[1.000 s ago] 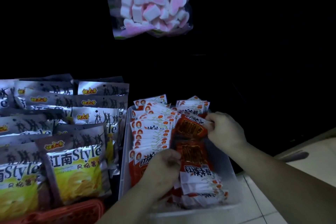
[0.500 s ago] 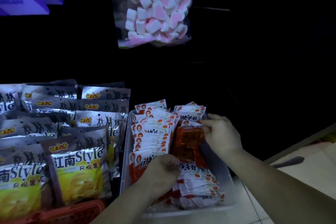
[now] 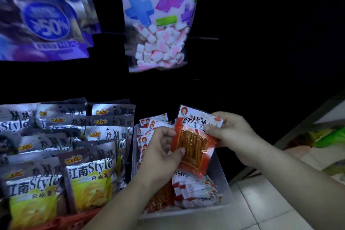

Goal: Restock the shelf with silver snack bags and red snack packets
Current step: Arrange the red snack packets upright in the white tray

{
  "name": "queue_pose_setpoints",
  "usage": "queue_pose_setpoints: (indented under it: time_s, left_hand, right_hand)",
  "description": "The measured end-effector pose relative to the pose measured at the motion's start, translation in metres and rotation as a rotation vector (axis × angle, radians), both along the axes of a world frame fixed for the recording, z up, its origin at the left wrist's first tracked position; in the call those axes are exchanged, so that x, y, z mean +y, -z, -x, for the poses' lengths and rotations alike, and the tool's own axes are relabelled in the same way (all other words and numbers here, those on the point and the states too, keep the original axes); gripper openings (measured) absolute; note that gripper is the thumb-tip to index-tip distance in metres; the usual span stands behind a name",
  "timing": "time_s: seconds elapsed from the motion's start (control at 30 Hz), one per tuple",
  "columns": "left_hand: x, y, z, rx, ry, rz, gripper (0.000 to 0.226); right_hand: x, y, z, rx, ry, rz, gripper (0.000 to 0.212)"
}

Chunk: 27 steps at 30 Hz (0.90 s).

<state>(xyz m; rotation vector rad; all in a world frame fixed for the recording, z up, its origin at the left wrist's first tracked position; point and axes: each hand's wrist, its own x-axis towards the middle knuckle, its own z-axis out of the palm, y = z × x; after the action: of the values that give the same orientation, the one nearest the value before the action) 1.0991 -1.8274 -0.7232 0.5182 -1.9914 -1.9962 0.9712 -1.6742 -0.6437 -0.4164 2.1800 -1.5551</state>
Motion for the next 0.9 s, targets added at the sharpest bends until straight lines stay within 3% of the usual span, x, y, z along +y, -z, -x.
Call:
queue_pose_setpoints:
  time_s: [0.13,0.2,0.4,0.57,0.6,0.7,0.73,0.8,0.9]
  left_hand:
    - [0.009,-0.039,-0.021,0.053,0.060,-0.073,0.068]
    - [0.011,-0.053,-0.030,0.093,0.072,-0.065,0.080]
    - [0.016,-0.080,-0.057,0.116,0.065,-0.024,0.080]
    - [0.020,-0.064,-0.064,0.052,-0.051,-0.042,0.076]
    - [0.022,-0.060,-0.066,0.028,-0.066,0.026,0.077]
    - [0.024,-0.064,-0.067,0.027,-0.178,0.533,0.074]
    - [0.025,-0.066,-0.065,0.068,-0.189,0.624,0.070]
    - [0.028,-0.068,-0.061,0.103,-0.205,0.598,0.061]
    - [0.033,-0.076,-0.054,0.106,-0.201,0.407,0.057]
  right_hand:
    - [0.007,-0.027,-0.043,0.028,0.217,0.088,0.050]
    - [0.011,-0.033,-0.065,0.039,0.195,0.044,0.064]
    - [0.009,-0.041,-0.110,-0.023,0.117,-0.021,0.089]
    - [0.013,-0.035,-0.110,-0.001,0.124,0.120,0.083]
    - [0.015,-0.035,-0.107,0.022,0.106,0.115,0.080]
    - [0.016,-0.036,-0.103,0.099,0.045,0.046,0.066]
    - [0.015,-0.034,-0.102,0.104,0.041,0.042,0.059]
    - [0.013,-0.032,-0.102,0.100,0.031,0.056,0.046]
    - [0.008,-0.033,-0.103,0.092,0.019,0.109,0.030]
